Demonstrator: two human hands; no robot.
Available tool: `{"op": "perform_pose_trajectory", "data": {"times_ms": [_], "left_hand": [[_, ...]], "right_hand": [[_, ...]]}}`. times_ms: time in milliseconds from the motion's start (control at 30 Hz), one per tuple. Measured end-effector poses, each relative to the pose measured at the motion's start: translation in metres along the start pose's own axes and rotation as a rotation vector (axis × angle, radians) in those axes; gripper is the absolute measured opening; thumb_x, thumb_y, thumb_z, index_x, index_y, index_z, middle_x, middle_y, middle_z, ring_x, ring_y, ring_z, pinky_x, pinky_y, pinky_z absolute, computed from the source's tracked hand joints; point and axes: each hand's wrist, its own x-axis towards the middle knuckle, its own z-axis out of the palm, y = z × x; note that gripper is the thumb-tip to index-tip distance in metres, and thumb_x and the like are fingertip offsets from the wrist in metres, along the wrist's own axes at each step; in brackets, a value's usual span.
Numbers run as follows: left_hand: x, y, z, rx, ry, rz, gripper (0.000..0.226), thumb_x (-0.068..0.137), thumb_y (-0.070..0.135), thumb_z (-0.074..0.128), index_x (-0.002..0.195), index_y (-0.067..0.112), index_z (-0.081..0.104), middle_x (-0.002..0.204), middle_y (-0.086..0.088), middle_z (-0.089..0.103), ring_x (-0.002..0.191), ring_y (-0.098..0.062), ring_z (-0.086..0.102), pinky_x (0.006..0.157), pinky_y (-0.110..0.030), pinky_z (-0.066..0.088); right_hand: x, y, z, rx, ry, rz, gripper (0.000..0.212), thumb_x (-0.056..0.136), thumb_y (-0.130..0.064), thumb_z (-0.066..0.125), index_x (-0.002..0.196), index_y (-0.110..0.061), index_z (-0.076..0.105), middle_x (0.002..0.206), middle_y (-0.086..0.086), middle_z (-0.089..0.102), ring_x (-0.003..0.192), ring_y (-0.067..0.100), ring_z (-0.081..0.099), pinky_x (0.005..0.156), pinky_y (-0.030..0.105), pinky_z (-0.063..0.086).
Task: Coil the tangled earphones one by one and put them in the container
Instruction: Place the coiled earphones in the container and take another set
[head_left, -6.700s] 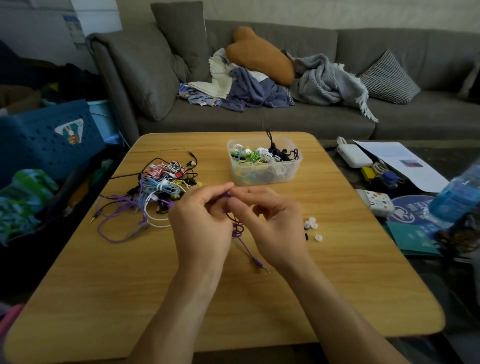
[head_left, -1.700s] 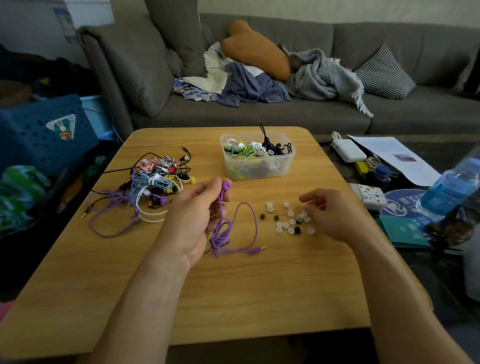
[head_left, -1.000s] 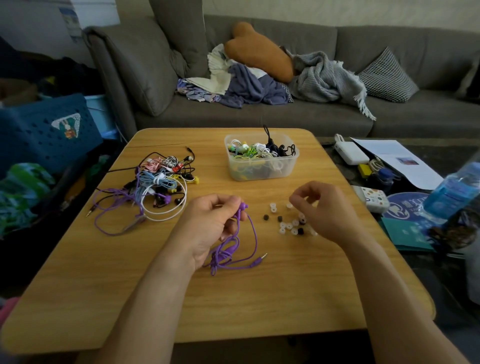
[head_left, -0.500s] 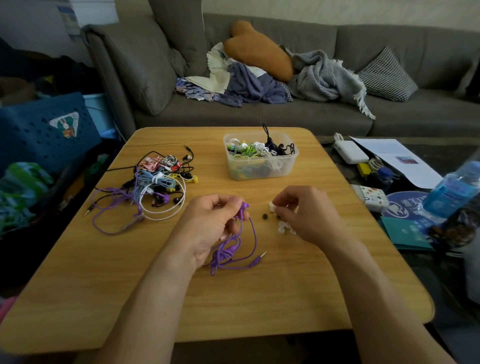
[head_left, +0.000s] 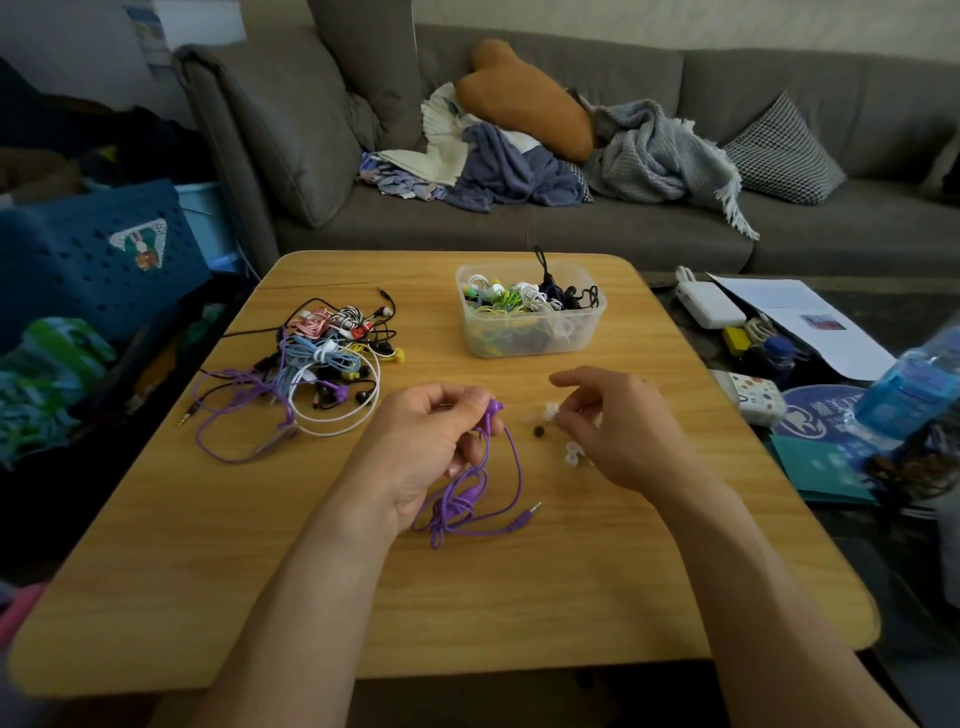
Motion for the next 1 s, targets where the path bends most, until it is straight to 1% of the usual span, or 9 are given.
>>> {"op": "perform_pose_trajectory", "data": {"times_ms": [67,233,333,400,467,567,700,867,1000], "left_hand": [[0.0,0.0,0.0,0.005,-0.004,0.009,0.014,0.096,0.011,0.058,0.09,0.003,0.067,0.068,-0.005,0.068,0.044,-0.009,0.048,0.037,-0.017,0.03],[0.0,-0.001,0.0,-0.01,-0.007,0.015,0.012,0.095,0.01,0.059,0.093,0.0,0.067,0.071,-0.007,0.068,0.047,-0.009,0.05,0.039,-0.017,0.034],[-0.002,-0.001,0.001,-0.044,-0.021,0.024,0.013,0.092,0.007,0.061,0.096,-0.004,0.066,0.075,-0.012,0.068,0.049,-0.01,0.054,0.041,-0.017,0.038],[-0.002,0.0,0.001,-0.057,-0.015,0.033,0.012,0.092,0.007,0.061,0.096,-0.003,0.066,0.075,-0.013,0.069,0.051,-0.011,0.056,0.043,-0.017,0.039],[-0.001,0.0,0.001,-0.05,0.001,0.056,0.01,0.093,0.009,0.06,0.094,0.001,0.066,0.075,-0.013,0.069,0.052,-0.012,0.055,0.043,-0.018,0.039],[0.001,0.0,0.003,-0.039,0.009,0.093,0.009,0.094,0.011,0.059,0.093,0.005,0.066,0.075,-0.014,0.067,0.052,-0.014,0.053,0.043,-0.019,0.038],[-0.001,0.0,0.007,-0.053,-0.015,0.119,0.009,0.094,0.01,0.059,0.093,0.006,0.067,0.065,-0.006,0.065,0.054,-0.014,0.053,0.045,-0.02,0.04],[-0.003,0.003,0.01,-0.162,-0.025,0.115,0.012,0.094,0.01,0.058,0.087,0.006,0.066,0.057,-0.005,0.06,0.051,-0.012,0.053,0.045,-0.019,0.042],[-0.002,0.0,0.012,-0.213,0.006,0.146,0.011,0.094,0.008,0.058,0.086,0.005,0.065,0.059,-0.006,0.062,0.051,-0.013,0.054,0.047,-0.019,0.045]], "right_hand": [[0.0,0.0,-0.001,0.017,0.004,0.002,0.026,0.089,-0.017,0.07,0.113,-0.024,0.071,0.077,-0.015,0.067,0.073,-0.005,0.06,0.065,0.008,0.047],[0.001,0.003,0.0,-0.009,-0.016,-0.003,0.012,0.09,-0.019,0.07,0.1,-0.022,0.077,0.081,-0.014,0.067,0.071,-0.011,0.054,0.059,-0.001,0.038],[0.0,0.0,-0.002,0.089,0.037,-0.004,0.009,0.088,-0.022,0.073,0.096,-0.024,0.076,0.081,-0.017,0.07,0.074,-0.006,0.062,0.064,0.002,0.042],[-0.005,-0.005,-0.004,0.322,0.021,0.016,0.009,0.085,-0.02,0.077,0.094,-0.021,0.075,0.078,-0.008,0.075,0.073,0.001,0.068,0.065,0.01,0.049],[-0.013,-0.015,-0.007,0.677,-0.05,0.051,0.015,0.081,-0.014,0.079,0.095,-0.01,0.073,0.076,0.005,0.076,0.071,0.014,0.071,0.062,0.02,0.052],[-0.02,-0.026,-0.004,0.944,-0.069,0.056,0.027,0.07,-0.011,0.081,0.093,-0.001,0.07,0.073,0.013,0.074,0.064,0.017,0.07,0.055,0.022,0.047],[-0.021,-0.034,0.005,0.988,0.023,0.042,0.028,0.063,-0.015,0.083,0.086,-0.004,0.072,0.073,0.013,0.075,0.059,0.014,0.067,0.055,0.025,0.043],[-0.022,-0.04,0.012,1.068,0.11,-0.011,0.016,0.07,0.004,0.079,0.084,-0.002,0.074,0.068,0.001,0.074,0.056,0.004,0.064,0.055,0.013,0.048],[-0.023,-0.046,0.018,1.037,0.198,0.002,0.018,0.073,-0.003,0.081,0.091,-0.001,0.077,0.077,0.006,0.077,0.065,0.006,0.068,0.058,0.014,0.049]]}}
